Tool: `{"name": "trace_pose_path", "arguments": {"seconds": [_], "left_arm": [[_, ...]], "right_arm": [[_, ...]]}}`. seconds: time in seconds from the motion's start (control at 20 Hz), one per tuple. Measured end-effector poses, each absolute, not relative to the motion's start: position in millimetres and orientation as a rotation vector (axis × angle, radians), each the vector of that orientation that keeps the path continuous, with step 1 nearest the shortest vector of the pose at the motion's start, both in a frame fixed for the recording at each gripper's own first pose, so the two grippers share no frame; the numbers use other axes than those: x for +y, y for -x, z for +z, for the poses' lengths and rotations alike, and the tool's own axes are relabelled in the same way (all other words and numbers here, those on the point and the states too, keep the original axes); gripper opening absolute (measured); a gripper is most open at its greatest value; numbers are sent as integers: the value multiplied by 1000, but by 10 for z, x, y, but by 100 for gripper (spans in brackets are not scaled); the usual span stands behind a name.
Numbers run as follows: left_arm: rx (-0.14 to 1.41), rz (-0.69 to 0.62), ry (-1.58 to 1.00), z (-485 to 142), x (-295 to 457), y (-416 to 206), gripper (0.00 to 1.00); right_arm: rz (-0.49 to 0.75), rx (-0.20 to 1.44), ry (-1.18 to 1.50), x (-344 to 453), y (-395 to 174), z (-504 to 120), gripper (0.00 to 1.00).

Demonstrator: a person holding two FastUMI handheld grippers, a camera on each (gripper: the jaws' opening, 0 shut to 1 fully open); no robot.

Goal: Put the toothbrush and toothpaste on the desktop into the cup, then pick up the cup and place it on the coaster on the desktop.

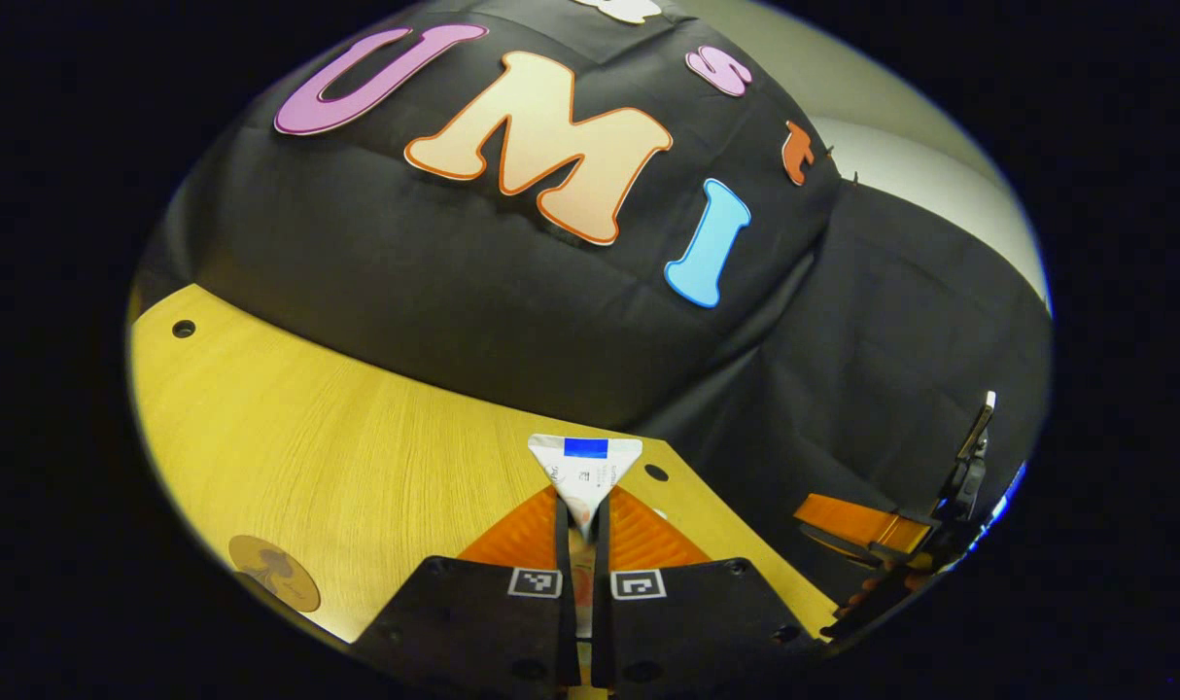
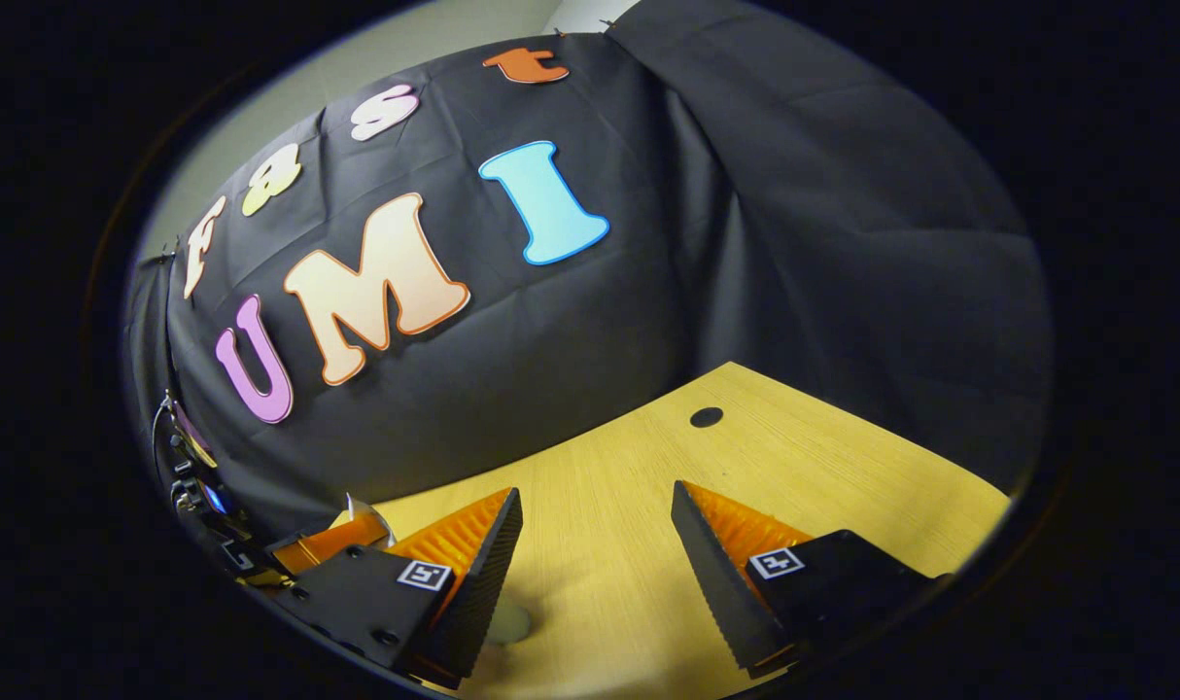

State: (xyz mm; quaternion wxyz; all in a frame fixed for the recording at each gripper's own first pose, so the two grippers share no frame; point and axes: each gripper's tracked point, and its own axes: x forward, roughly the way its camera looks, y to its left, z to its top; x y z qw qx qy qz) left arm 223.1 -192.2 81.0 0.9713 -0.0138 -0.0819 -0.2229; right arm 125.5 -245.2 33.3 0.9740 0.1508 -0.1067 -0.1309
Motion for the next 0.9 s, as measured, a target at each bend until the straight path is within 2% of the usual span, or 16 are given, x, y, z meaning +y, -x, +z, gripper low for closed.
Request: {"name": "trace_pose_path", "arguments": {"seconds": [0.2, 0.25, 0.35, 0.45, 0.5, 0.6, 0.7, 0.9], "left_arm": [[-170, -445, -9, 695, -1945, -2204, 6], [-174, -442, -14, 692, -1940, -2186, 10], [-160, -439, -27, 624, -1951, -2140, 11], [-151, -455, -30, 599, -1966, -2082, 18], [-155, -462, -28, 586, -1993, -2039, 29], [-141, -459, -53, 530, -1979, -1963, 61], [-147, -399, -88, 538, -1846, -1911, 93], [-167, -330, -103, 597, -1520, -1643, 95]], "right_arm": [[-253, -198, -290, -2443, -1221, 265, 95], [-251, -196, -280, -2432, -1201, 255, 95], [-241, -194, -267, -2393, -1181, 273, 95], [-227, -186, -256, -2333, -1171, 276, 95], [-221, -184, -251, -2305, -1162, 269, 95], [-206, -181, -245, -2228, -1149, 283, 95], [-186, -171, -240, -2118, -1131, 288, 95], [-155, -132, -222, -1866, -1111, 240, 95]]}}
